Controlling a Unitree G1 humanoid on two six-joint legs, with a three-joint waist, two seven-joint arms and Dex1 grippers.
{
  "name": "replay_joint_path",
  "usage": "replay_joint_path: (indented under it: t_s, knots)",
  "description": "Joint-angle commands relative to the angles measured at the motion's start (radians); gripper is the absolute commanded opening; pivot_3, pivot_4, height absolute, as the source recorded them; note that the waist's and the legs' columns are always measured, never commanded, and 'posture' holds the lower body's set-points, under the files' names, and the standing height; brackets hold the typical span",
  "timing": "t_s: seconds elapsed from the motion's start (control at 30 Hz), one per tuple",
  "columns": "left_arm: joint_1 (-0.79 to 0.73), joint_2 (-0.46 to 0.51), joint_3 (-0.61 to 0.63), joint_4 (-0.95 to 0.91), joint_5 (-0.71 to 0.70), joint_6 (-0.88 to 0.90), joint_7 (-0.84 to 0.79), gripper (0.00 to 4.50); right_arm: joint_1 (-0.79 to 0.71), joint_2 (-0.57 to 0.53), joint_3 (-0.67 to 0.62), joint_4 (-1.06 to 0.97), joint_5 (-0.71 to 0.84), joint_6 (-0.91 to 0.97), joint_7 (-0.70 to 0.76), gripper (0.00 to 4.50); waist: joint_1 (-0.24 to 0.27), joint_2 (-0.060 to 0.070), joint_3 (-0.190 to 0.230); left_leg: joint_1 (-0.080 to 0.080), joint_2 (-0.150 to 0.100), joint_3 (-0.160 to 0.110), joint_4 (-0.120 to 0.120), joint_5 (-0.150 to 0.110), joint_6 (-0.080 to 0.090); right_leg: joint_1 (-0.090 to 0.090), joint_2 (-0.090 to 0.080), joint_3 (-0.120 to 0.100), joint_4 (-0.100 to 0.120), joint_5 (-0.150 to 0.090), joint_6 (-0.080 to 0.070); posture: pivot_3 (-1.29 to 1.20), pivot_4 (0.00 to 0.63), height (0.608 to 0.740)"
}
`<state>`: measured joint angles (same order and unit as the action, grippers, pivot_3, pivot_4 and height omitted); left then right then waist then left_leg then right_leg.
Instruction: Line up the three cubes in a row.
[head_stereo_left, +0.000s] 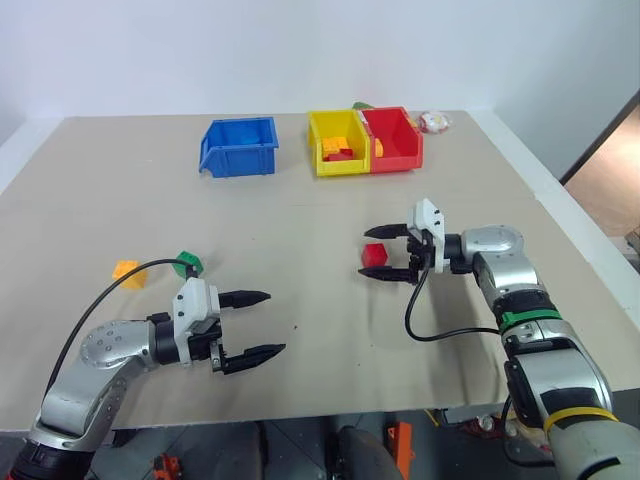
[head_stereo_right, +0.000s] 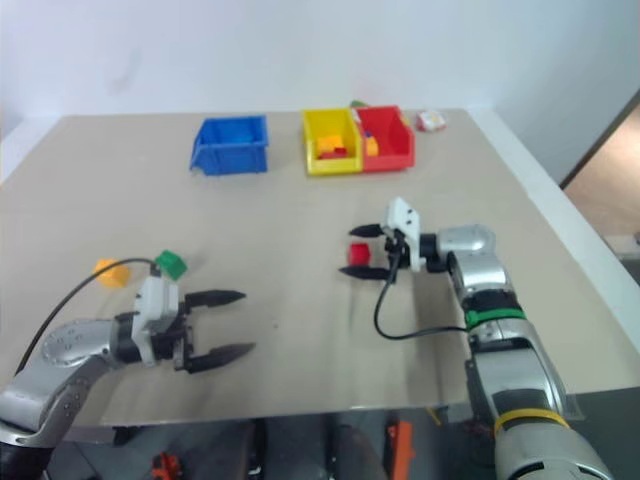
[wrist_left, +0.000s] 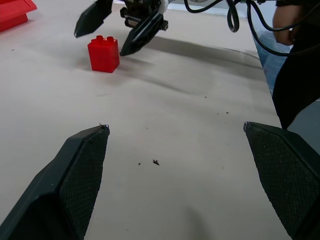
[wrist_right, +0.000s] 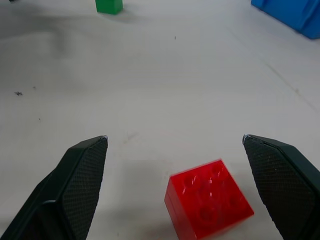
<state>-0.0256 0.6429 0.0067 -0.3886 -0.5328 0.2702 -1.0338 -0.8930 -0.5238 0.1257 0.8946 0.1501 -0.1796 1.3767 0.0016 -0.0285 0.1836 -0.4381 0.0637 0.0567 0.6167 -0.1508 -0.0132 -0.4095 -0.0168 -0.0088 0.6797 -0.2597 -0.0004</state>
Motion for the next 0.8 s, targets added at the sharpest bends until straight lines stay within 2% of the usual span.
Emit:
replay_joint_path:
  t_s: [0.03,0.23,0.37,0.53,0.57,0.8]
  knots:
    - [0.009,0.012,0.028,-0.048,-0.018,0.0,0.007,4.46,-0.052,0.008,-0.004,0.06,-0.029,-0.051,0.012,4.5,0.0,0.0,0.0,0.0,0.0,0.0,0.0,0.0,0.0,0.0,0.0,0.0,0.0,0.0,0.0,0.0,0.15,0.74]
    - [0.013,0.015,0.033,-0.053,-0.014,0.002,0.018,4.46,-0.076,0.029,-0.015,0.126,-0.049,-0.078,0.021,4.5,0.0,0.0,0.0,0.0,0.001,0.003,0.0,0.0,0.0,0.0,0.001,0.0,0.0,0.001,-0.001,0.0,0.15,0.74]
    - [0.014,0.017,0.035,-0.052,-0.012,0.001,0.025,4.5,-0.084,0.037,-0.024,0.144,-0.052,-0.082,0.017,3.33,0.0,0.0,0.0,0.001,0.001,0.005,0.0,0.0,0.0,0.0,0.001,0.0,0.0,0.001,-0.002,0.0,0.15,0.74]
    - [0.011,0.017,0.032,-0.048,-0.017,-0.002,0.02,4.5,-0.088,0.039,-0.028,0.157,-0.06,-0.091,0.005,1.53,0.0,0.0,0.0,0.001,0.002,0.005,0.0,0.0,0.0,0.0,0.001,0.001,0.0,0.001,-0.002,0.0,0.15,0.74]
    - [0.01,0.017,0.031,-0.047,-0.016,-0.004,0.019,4.5,-0.087,0.039,-0.029,0.157,-0.061,-0.092,0.001,1.28,0.0,0.0,0.0,0.001,0.002,0.006,0.0,0.0,0.0,0.0,0.001,0.001,0.0,0.001,-0.001,0.0,0.15,0.74]
    - [-0.006,0.012,0.021,-0.038,-0.009,-0.006,0.017,4.5,-0.082,0.034,-0.041,0.119,-0.051,-0.075,-0.015,1.29,0.0,0.0,0.0,0.001,0.002,0.006,0.0,0.0,0.0,0.0,0.001,0.001,0.0,0.001,-0.001,0.0,0.15,0.74]
